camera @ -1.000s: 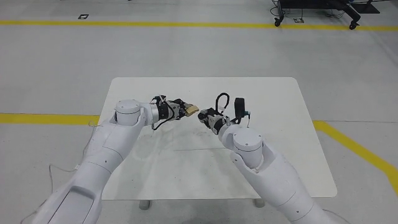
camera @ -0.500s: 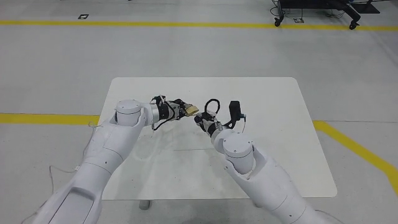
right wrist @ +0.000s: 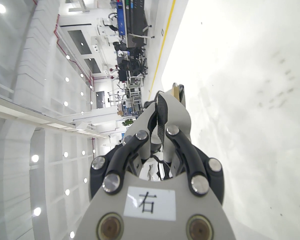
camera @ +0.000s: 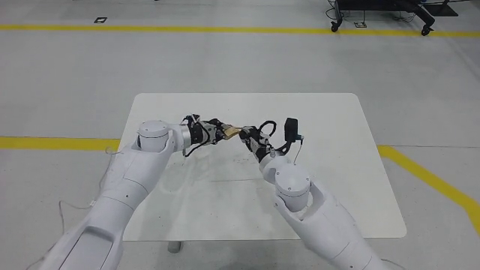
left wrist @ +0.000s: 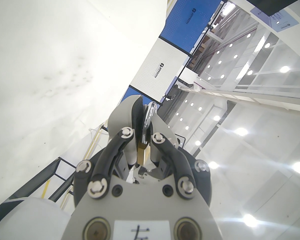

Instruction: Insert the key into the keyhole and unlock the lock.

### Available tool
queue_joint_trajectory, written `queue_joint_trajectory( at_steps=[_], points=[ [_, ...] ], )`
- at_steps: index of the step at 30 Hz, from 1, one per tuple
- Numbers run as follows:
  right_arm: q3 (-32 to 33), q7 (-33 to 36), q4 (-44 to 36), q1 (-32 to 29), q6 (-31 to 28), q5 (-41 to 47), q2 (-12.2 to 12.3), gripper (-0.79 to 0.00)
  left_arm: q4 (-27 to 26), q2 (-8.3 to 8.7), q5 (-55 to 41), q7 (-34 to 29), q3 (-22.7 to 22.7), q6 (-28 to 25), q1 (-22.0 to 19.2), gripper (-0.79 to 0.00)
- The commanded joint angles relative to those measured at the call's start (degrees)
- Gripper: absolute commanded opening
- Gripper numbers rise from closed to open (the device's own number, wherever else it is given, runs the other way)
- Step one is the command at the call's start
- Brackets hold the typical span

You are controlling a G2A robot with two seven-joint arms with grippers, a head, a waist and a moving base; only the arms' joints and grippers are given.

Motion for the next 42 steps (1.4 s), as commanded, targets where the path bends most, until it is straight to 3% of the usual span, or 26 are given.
queue_joint_trajectory(
  at_steps=[1,10,14,21,34,42],
  points=[
    [0.37,1.84,-0.17,-0.34,-1.95,0.57,0.06,-0.785,0.09,0.08,-0.31,-1.14,-0.34,-0.88,0.05,-0.785],
    [0.38,1.36,-0.02,-0.38,-2.18,-0.56,0.09,-0.785,0.68,0.31,-1.05,-4.74,-1.27,-3.29,0.34,-0.785],
    [-2.02,-0.19,0.58,-0.74,-4.64,-13.74,0.45,-0.785,0.63,0.31,-1.12,-4.74,-1.45,-3.66,0.46,-0.785],
    [-6.92,-2.53,0.87,-1.16,-2.83,-29.98,0.25,-0.785,0.67,0.25,-1.23,-4.43,-1.58,-3.23,0.39,-0.785],
    [-9.93,-3.51,3.50,-0.07,2.23,-40.90,-1.32,-0.785,1.07,0.05,-1.43,-4.27,-1.56,-2.72,0.15,-0.785],
    [-10.88,1.00,4.88,0.34,4.14,-47.05,-1.72,-0.785,1.40,-0.04,-1.70,-4.33,-1.68,-2.43,0.00,-0.785]
  ],
)
